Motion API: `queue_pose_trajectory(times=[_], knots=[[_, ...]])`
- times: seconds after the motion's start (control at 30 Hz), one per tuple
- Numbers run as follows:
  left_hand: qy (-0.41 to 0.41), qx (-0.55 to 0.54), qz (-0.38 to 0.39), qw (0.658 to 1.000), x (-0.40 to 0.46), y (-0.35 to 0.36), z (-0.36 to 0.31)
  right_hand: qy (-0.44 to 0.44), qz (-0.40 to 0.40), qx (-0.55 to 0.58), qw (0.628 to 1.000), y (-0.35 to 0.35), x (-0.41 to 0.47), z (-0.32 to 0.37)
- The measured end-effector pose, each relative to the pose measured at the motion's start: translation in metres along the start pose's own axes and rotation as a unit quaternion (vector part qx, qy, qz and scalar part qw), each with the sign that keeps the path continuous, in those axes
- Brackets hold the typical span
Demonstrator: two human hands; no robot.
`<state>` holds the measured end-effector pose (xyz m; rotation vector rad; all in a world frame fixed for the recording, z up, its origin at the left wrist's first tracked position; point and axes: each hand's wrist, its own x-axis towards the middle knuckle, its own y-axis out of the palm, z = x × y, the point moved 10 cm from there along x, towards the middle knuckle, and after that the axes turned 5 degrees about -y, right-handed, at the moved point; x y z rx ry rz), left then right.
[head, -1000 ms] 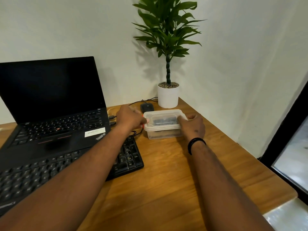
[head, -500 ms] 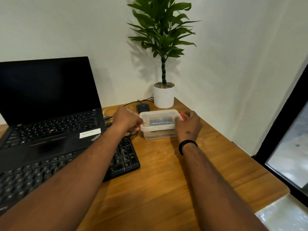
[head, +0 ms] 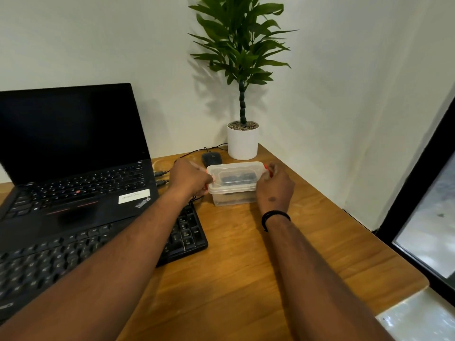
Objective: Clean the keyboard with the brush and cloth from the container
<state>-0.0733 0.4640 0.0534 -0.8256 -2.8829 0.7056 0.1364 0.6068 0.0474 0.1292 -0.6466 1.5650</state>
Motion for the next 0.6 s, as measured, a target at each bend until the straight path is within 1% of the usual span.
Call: queue_pose_trajectory(times=[0.1, 0.17, 0.23, 0.3, 0.37, 0.43, 0.5, 0.6], knots=[[0.042, 0.031, -0.034, 0.998, -0.012, -0.002, -0.002, -0.037, 0.033, -0.016, 0.999, 0.011, -0.002, -0.002], [0.067, 0.037, -0.051, 0.996, -0.023, -0.011, -0.004, -0.074, 0.036, -0.049, 0.995, 0.013, -0.003, 0.004], [0.082, 0.013, -0.067, 0.994, -0.035, -0.031, -0.006, -0.110, 0.009, -0.073, 0.991, 0.007, -0.003, 0.016], [0.099, -0.004, -0.064, 0.993, -0.046, -0.053, -0.005, -0.138, -0.021, -0.066, 0.988, -0.003, -0.008, 0.032], [0.123, 0.011, -0.060, 0.991, -0.061, -0.075, 0.000, -0.181, -0.032, -0.049, 0.982, -0.008, -0.025, 0.055], [0.142, 0.026, -0.063, 0.988, -0.078, -0.097, 0.007, -0.202, -0.011, -0.011, 0.979, -0.004, -0.050, 0.077], [0.153, 0.039, -0.075, 0.985, -0.098, -0.118, 0.016, -0.199, 0.031, 0.042, 0.979, 0.001, -0.084, 0.099], [0.165, 0.043, -0.104, 0.980, -0.129, -0.147, 0.032, -0.197, 0.105, 0.074, 0.972, 0.012, -0.131, 0.130]])
